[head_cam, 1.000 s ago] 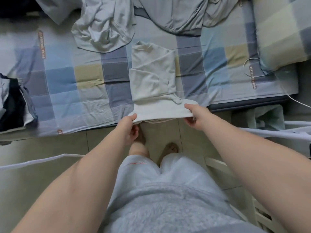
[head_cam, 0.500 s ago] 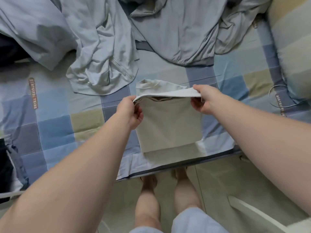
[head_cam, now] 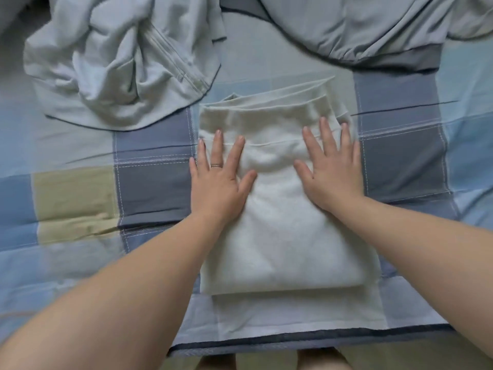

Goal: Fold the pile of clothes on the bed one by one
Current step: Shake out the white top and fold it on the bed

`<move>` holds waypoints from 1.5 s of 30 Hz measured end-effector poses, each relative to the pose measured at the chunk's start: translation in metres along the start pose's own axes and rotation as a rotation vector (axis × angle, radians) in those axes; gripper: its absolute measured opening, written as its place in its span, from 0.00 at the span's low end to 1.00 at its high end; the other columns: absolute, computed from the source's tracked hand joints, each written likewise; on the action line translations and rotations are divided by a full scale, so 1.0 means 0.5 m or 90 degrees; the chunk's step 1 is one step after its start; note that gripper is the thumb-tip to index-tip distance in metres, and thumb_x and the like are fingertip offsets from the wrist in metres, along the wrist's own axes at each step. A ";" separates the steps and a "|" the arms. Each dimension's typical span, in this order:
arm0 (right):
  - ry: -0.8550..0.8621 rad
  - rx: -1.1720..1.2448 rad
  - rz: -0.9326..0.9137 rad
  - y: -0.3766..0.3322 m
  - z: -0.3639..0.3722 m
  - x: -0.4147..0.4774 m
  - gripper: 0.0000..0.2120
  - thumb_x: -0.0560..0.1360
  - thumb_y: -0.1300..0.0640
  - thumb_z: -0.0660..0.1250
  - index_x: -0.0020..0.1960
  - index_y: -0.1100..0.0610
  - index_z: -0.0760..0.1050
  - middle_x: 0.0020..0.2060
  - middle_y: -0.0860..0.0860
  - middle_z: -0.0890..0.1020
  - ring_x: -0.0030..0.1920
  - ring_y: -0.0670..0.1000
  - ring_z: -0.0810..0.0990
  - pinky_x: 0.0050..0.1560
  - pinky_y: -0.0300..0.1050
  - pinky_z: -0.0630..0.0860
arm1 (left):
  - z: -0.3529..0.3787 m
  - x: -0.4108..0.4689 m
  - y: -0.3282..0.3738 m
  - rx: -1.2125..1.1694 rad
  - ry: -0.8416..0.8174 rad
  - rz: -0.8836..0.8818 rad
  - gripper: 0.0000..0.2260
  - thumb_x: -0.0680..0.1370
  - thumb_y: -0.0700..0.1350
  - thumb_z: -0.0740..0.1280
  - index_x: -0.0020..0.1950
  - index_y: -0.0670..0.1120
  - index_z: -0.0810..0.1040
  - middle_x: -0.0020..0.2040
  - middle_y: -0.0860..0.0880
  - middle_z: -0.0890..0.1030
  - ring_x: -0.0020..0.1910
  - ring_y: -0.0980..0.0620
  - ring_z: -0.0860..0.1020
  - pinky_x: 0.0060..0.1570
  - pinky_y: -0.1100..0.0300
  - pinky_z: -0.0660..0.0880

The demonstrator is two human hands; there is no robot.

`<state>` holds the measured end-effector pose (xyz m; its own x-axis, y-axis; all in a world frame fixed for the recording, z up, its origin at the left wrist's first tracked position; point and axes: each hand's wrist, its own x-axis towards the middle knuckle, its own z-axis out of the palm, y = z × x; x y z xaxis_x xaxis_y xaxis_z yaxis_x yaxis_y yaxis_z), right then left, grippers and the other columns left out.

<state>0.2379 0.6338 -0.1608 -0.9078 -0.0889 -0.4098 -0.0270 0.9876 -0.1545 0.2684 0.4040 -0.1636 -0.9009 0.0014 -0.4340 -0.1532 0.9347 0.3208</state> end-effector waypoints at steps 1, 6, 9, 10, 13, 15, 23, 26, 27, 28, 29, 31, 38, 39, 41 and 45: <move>0.032 -0.012 -0.019 0.009 0.024 0.008 0.32 0.81 0.36 0.47 0.82 0.43 0.45 0.81 0.48 0.40 0.80 0.61 0.38 0.78 0.65 0.40 | 0.018 0.007 -0.008 0.014 0.025 0.004 0.30 0.81 0.66 0.53 0.81 0.64 0.45 0.82 0.53 0.37 0.81 0.42 0.37 0.77 0.41 0.38; -0.017 -0.028 -0.025 0.011 0.035 0.026 0.34 0.80 0.36 0.48 0.82 0.44 0.42 0.81 0.48 0.37 0.80 0.61 0.37 0.77 0.66 0.38 | 0.021 0.013 -0.007 0.026 0.016 0.007 0.31 0.82 0.66 0.54 0.81 0.63 0.44 0.82 0.51 0.36 0.80 0.40 0.37 0.78 0.40 0.40; -0.079 0.056 -0.032 0.022 -0.029 0.008 0.39 0.79 0.38 0.59 0.82 0.43 0.40 0.80 0.46 0.33 0.80 0.55 0.34 0.79 0.62 0.40 | -0.024 -0.011 0.020 -0.086 0.027 -0.077 0.39 0.79 0.62 0.65 0.82 0.59 0.45 0.82 0.51 0.37 0.81 0.42 0.44 0.79 0.43 0.49; -0.079 0.093 -0.031 0.027 -0.051 0.001 0.42 0.78 0.39 0.62 0.82 0.43 0.39 0.80 0.45 0.33 0.80 0.54 0.34 0.79 0.60 0.42 | -0.042 -0.018 0.027 -0.173 0.036 -0.139 0.43 0.77 0.60 0.69 0.82 0.57 0.45 0.82 0.51 0.39 0.81 0.42 0.48 0.78 0.45 0.54; -0.075 0.240 0.052 0.043 -0.086 -0.017 0.49 0.74 0.40 0.70 0.81 0.45 0.39 0.80 0.46 0.36 0.80 0.56 0.41 0.78 0.58 0.48 | -0.068 -0.031 0.020 -0.391 0.039 -0.317 0.46 0.75 0.58 0.74 0.83 0.50 0.48 0.82 0.47 0.53 0.79 0.45 0.58 0.74 0.47 0.63; -0.053 0.376 0.151 0.052 -0.088 -0.016 0.51 0.72 0.43 0.74 0.82 0.48 0.43 0.80 0.50 0.47 0.79 0.56 0.52 0.77 0.54 0.54 | -0.073 -0.032 0.007 -0.420 0.029 -0.346 0.41 0.73 0.58 0.75 0.79 0.48 0.60 0.74 0.47 0.70 0.73 0.45 0.69 0.68 0.49 0.70; -0.205 0.754 0.387 0.071 -0.096 -0.004 0.25 0.68 0.50 0.80 0.60 0.60 0.79 0.53 0.56 0.86 0.50 0.55 0.86 0.53 0.52 0.81 | -0.105 -0.019 -0.027 -0.620 -0.105 -0.429 0.14 0.72 0.55 0.78 0.48 0.46 0.82 0.49 0.47 0.86 0.45 0.46 0.84 0.47 0.53 0.82; -0.258 0.790 0.394 0.061 -0.167 -0.040 0.19 0.70 0.51 0.78 0.57 0.60 0.82 0.47 0.55 0.87 0.46 0.55 0.87 0.46 0.50 0.82 | -0.164 -0.055 -0.018 -0.697 -0.132 -0.435 0.13 0.75 0.54 0.76 0.49 0.46 0.82 0.46 0.48 0.86 0.42 0.47 0.84 0.39 0.57 0.79; -0.266 0.808 0.386 0.057 -0.202 -0.052 0.18 0.71 0.51 0.77 0.57 0.60 0.82 0.47 0.55 0.87 0.46 0.54 0.87 0.44 0.49 0.82 | -0.194 -0.069 -0.010 -0.724 -0.131 -0.430 0.12 0.75 0.54 0.75 0.49 0.45 0.82 0.46 0.48 0.86 0.41 0.48 0.84 0.38 0.57 0.79; -0.269 0.825 0.369 0.050 -0.242 -0.062 0.18 0.72 0.51 0.76 0.57 0.60 0.82 0.48 0.55 0.87 0.46 0.54 0.87 0.42 0.48 0.82 | -0.229 -0.081 -0.003 -0.742 -0.125 -0.414 0.12 0.76 0.53 0.75 0.49 0.45 0.83 0.46 0.48 0.86 0.41 0.48 0.84 0.39 0.57 0.79; -0.264 0.838 0.346 0.042 -0.284 -0.068 0.17 0.73 0.52 0.75 0.57 0.61 0.81 0.49 0.55 0.87 0.46 0.53 0.87 0.39 0.46 0.82 | -0.264 -0.089 0.003 -0.756 -0.112 -0.393 0.12 0.76 0.52 0.74 0.50 0.45 0.83 0.47 0.47 0.87 0.42 0.48 0.84 0.40 0.56 0.79; -0.233 0.852 0.292 0.020 -0.373 -0.073 0.17 0.74 0.52 0.74 0.57 0.61 0.81 0.48 0.54 0.87 0.45 0.52 0.87 0.37 0.42 0.81 | -0.342 -0.094 0.014 -0.784 -0.075 -0.337 0.11 0.76 0.50 0.74 0.52 0.43 0.83 0.50 0.45 0.87 0.45 0.47 0.84 0.44 0.56 0.80; -0.066 0.885 0.171 -0.045 -0.529 -0.077 0.34 0.57 0.39 0.78 0.56 0.59 0.80 0.49 0.52 0.87 0.49 0.52 0.86 0.47 0.47 0.82 | -0.509 -0.101 0.036 -0.795 0.069 -0.198 0.13 0.74 0.49 0.77 0.53 0.42 0.84 0.49 0.44 0.86 0.46 0.46 0.85 0.46 0.54 0.82; -0.059 0.881 0.177 -0.049 -0.510 -0.081 0.32 0.58 0.38 0.77 0.54 0.58 0.81 0.48 0.51 0.87 0.49 0.51 0.86 0.47 0.47 0.82 | -0.494 -0.107 0.033 -0.780 0.079 -0.208 0.09 0.75 0.48 0.75 0.52 0.44 0.84 0.48 0.45 0.86 0.47 0.46 0.85 0.47 0.54 0.82; -0.061 0.855 0.209 -0.045 -0.436 -0.096 0.25 0.63 0.40 0.76 0.51 0.57 0.81 0.46 0.51 0.87 0.49 0.52 0.85 0.48 0.47 0.80 | -0.431 -0.126 0.017 -0.741 0.075 -0.243 0.09 0.76 0.47 0.74 0.53 0.44 0.84 0.50 0.45 0.86 0.49 0.46 0.84 0.50 0.54 0.81; -0.136 0.699 0.291 0.002 -0.236 -0.143 0.16 0.74 0.46 0.74 0.53 0.57 0.81 0.50 0.55 0.85 0.51 0.55 0.83 0.50 0.48 0.78 | -0.256 -0.191 -0.027 -0.629 -0.018 -0.329 0.11 0.78 0.50 0.73 0.54 0.43 0.82 0.48 0.49 0.85 0.47 0.51 0.83 0.43 0.58 0.77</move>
<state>0.2535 0.6565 -0.0252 -0.6502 0.1188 -0.7504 0.7429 0.3064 -0.5952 0.3047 0.3457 -0.0188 -0.6283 -0.2858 -0.7235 -0.7736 0.1314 0.6199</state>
